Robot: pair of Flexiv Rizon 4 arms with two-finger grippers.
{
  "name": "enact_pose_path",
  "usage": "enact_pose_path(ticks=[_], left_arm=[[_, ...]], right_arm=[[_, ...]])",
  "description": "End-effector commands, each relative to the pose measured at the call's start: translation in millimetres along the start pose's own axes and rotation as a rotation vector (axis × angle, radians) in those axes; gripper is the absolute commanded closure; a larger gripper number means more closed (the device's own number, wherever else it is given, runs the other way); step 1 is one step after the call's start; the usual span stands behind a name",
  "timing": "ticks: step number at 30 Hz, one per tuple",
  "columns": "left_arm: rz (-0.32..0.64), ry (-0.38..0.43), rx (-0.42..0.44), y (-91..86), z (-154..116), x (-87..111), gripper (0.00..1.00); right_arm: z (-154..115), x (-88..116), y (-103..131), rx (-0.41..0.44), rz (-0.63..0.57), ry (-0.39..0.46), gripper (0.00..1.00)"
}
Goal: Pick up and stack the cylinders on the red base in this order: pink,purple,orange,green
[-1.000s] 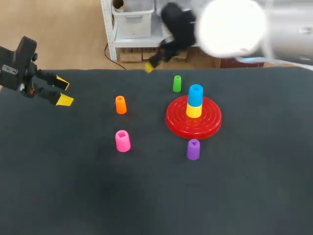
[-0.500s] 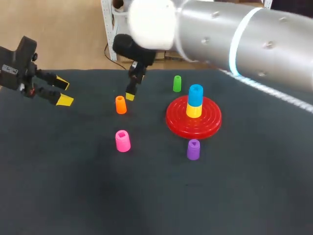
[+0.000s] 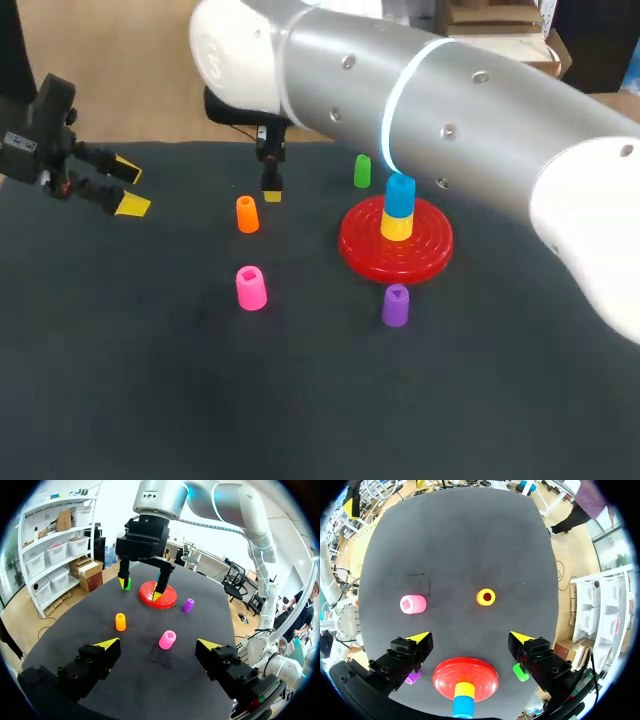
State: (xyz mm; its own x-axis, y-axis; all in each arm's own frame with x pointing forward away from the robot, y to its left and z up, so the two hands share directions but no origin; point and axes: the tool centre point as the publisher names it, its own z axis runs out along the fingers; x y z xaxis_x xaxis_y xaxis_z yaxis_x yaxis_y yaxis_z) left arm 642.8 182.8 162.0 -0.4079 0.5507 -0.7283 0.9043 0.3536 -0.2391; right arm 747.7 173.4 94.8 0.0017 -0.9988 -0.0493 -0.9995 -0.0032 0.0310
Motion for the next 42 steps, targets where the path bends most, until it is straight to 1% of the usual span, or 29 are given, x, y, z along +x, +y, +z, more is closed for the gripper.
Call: enact_pose_path(ticks=[1,2,4,6,11,12,15,18,23,26,30,36,39,42], left_arm=[[0.002,-0.003,0.0,0.2,0.1,1.2,0.0],[0.002,-0.003,0.0,0.2,0.1,1.2,0.0],[0.002,-0.003,0.0,0.2,0.1,1.2,0.0],[0.002,-0.003,0.0,0.2,0.1,1.2,0.0],[0.002,-0.003,0.0,0.2,0.1,1.2,0.0],[0.002,-0.003,0.0,0.2,0.1,1.2,0.0],[0.002,-0.003,0.0,0.2,0.1,1.2,0.0],[0.002,-0.003,0.0,0.2,0.1,1.2,0.0],[0.002,-0.003,0.0,0.2,0.1,1.2,0.0],[0.002,-0.003,0.0,0.2,0.1,1.2,0.0],[0.002,-0.003,0.0,0.2,0.1,1.2,0.0],[0.002,-0.003,0.0,0.2,0.1,1.2,0.0],[0.002,-0.003,0.0,0.2,0.1,1.2,0.0],[0.002,-0.003,0.0,0.2,0.1,1.2,0.0]], right_arm=[[-1.0,-1.4,-3.2,-0.008,0.0,0.005,0.0],[-1.0,-1.4,-3.2,-0.008,0.0,0.005,0.0],[1.6,-8.7,7.1,-0.001,-0.058,0.009,0.0],[5.0,-15.0,17.9,-0.001,-0.103,-0.007,0.0],[16.7,-23.8,45.1,0.009,-0.151,-0.018,0.0],[19.7,-23.4,50.2,0.005,-0.154,-0.024,0.0],[30.1,-18.0,67.2,-0.023,-0.134,-0.009,0.0],[35.9,-13.0,83.8,-0.031,-0.129,0.001,0.0],[33.0,-8.9,107.9,-0.027,-0.127,-0.013,0.0],[28.6,-11.0,120.0,-0.02,-0.135,-0.02,0.0],[32.8,-14.0,130.8,-0.019,-0.159,0.009,0.0],[44.7,-22.6,137.8,0.02,-0.204,0.076,0.0],[51.1,-24.0,140.5,0.045,-0.2,0.079,0.0],[57.4,-22.3,141.2,0.063,-0.172,0.077,0.0]])
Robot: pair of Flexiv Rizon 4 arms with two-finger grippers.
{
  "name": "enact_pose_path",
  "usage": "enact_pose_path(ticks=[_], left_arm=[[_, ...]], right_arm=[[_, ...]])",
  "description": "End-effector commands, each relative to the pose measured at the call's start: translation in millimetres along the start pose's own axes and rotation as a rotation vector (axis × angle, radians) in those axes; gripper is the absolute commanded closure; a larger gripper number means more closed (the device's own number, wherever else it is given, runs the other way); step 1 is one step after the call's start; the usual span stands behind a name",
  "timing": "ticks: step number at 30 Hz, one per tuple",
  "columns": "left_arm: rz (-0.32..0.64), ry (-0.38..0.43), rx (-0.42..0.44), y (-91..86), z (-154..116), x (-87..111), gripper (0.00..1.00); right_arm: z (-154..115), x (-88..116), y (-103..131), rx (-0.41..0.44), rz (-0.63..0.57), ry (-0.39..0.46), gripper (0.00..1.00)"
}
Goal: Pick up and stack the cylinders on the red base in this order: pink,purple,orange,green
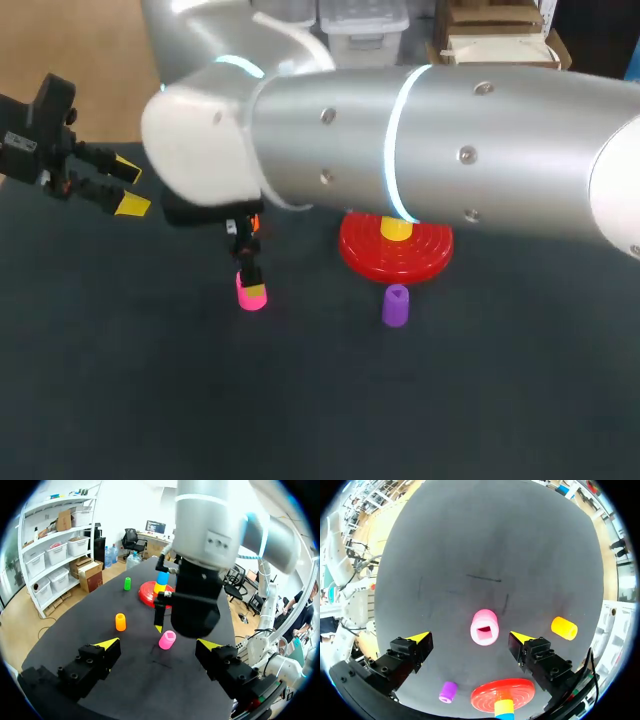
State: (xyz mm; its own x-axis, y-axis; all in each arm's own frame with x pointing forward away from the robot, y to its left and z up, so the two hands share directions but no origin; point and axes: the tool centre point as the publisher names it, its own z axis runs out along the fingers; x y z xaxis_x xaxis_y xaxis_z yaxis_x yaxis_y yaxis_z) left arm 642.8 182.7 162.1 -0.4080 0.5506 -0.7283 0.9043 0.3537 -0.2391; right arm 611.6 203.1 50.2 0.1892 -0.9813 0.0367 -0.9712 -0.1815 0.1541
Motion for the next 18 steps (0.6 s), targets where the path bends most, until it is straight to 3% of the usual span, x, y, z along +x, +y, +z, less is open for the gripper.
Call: enact_pose_path(ticks=[1,17,18], left_arm=[[0.002,-0.003,0.0,0.2,0.1,1.3,0.0],[0.002,-0.003,0.0,0.2,0.1,1.3,0.0],[0.002,-0.003,0.0,0.2,0.1,1.3,0.0]], right_arm=[[10.1,4.1,5.9,0.19,0.025,-0.012,0.0],[15.7,-3.9,-7.8,0.186,0.062,-0.018,0.0],[15.8,-4.3,-8.4,0.185,0.061,-0.019,0.04]])
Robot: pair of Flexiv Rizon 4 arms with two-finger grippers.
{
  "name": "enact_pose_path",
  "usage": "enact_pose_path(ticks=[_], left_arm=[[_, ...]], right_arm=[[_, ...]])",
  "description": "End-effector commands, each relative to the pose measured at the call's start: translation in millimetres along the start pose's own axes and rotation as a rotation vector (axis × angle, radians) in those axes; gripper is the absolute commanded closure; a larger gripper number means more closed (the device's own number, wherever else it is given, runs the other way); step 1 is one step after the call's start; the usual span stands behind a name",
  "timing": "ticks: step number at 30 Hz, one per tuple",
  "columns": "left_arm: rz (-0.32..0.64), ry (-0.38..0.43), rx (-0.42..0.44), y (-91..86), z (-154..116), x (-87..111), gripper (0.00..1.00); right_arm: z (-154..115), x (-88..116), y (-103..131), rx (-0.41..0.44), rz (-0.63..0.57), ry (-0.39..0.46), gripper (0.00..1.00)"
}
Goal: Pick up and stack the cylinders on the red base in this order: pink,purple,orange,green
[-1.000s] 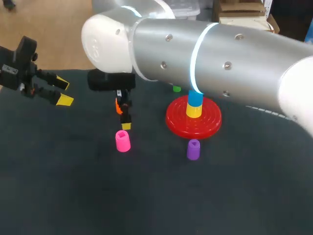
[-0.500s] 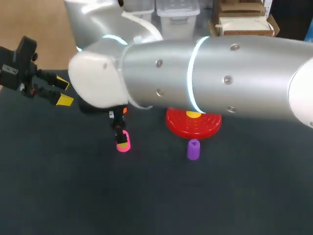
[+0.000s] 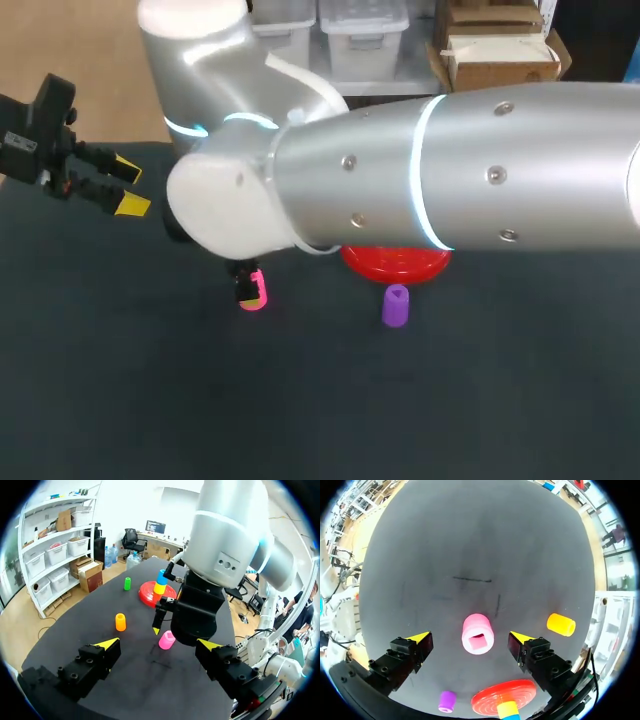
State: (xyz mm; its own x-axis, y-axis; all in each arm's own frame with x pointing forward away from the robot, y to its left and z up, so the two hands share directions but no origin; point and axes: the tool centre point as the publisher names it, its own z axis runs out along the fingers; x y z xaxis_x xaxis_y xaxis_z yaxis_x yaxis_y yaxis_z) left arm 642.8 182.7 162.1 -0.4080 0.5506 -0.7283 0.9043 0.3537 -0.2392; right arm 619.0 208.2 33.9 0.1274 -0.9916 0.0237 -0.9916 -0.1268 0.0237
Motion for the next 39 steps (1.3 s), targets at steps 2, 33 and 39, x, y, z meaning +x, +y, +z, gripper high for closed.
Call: enact_pose_path(ticks=[2,33,39], left_arm=[[0.002,-0.003,0.0,0.2,0.1,1.3,0.0],[0.002,-0.003,0.0,0.2,0.1,1.3,0.0],[0.002,-0.003,0.0,0.2,0.1,1.3,0.0]], right_arm=[[1.3,0.0,2.0,0.053,-0.004,-0.002,0.11],[-50.6,32.4,-27.0,0.13,0.149,-0.011,1.0],[-98.5,85.9,-48.9,0.18,0.345,-0.046,1.0]])
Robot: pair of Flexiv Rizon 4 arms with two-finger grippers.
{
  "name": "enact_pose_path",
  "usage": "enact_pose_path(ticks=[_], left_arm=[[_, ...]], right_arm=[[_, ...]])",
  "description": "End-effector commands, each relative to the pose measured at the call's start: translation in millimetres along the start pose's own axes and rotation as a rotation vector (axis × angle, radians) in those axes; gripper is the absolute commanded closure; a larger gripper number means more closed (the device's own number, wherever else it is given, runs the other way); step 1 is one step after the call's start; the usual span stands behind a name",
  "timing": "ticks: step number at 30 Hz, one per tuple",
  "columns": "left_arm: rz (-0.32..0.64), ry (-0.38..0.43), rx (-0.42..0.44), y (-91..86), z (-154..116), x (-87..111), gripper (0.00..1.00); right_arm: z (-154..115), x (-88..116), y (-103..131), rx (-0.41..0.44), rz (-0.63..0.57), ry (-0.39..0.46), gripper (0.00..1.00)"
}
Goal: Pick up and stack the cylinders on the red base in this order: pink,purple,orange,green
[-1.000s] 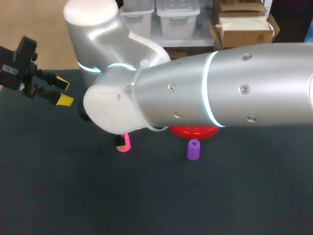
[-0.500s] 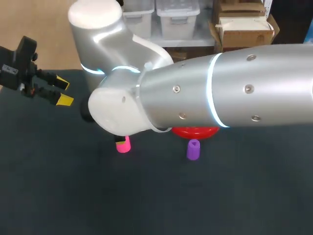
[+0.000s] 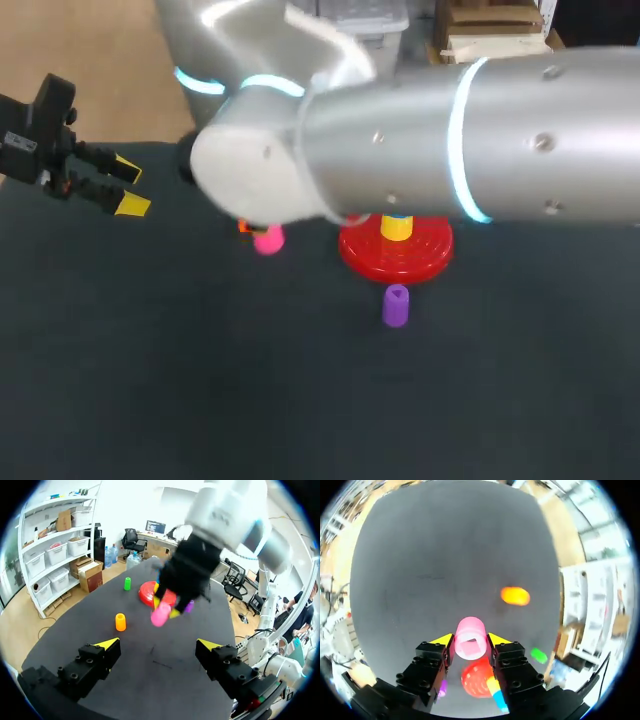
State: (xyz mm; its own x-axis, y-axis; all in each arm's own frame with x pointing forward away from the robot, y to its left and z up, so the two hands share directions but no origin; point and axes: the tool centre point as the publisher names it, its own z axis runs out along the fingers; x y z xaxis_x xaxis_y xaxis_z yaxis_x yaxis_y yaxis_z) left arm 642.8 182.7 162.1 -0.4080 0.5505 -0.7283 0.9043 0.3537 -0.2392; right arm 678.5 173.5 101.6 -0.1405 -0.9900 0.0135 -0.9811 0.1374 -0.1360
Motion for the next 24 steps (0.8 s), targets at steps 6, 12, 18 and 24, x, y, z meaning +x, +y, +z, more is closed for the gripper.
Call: enact_pose_path(ticks=[6,12,18,24], left_arm=[[0.002,-0.003,0.0,0.2,0.1,1.3,0.0],[0.002,-0.003,0.0,0.2,0.1,1.3,0.0],[0.002,-0.003,0.0,0.2,0.1,1.3,0.0],[0.002,-0.003,0.0,0.2,0.1,1.3,0.0]], right_arm=[[-55.2,100.6,-33.5,0.028,0.3,-0.049,1.0],[-60.6,141.5,-30.9,0.01,0.443,-0.056,1.0],[-53.4,163.9,-27.2,0.013,0.541,-0.067,1.0],[-47.4,172.1,-38.5,0.016,0.588,-0.071,1.0]])
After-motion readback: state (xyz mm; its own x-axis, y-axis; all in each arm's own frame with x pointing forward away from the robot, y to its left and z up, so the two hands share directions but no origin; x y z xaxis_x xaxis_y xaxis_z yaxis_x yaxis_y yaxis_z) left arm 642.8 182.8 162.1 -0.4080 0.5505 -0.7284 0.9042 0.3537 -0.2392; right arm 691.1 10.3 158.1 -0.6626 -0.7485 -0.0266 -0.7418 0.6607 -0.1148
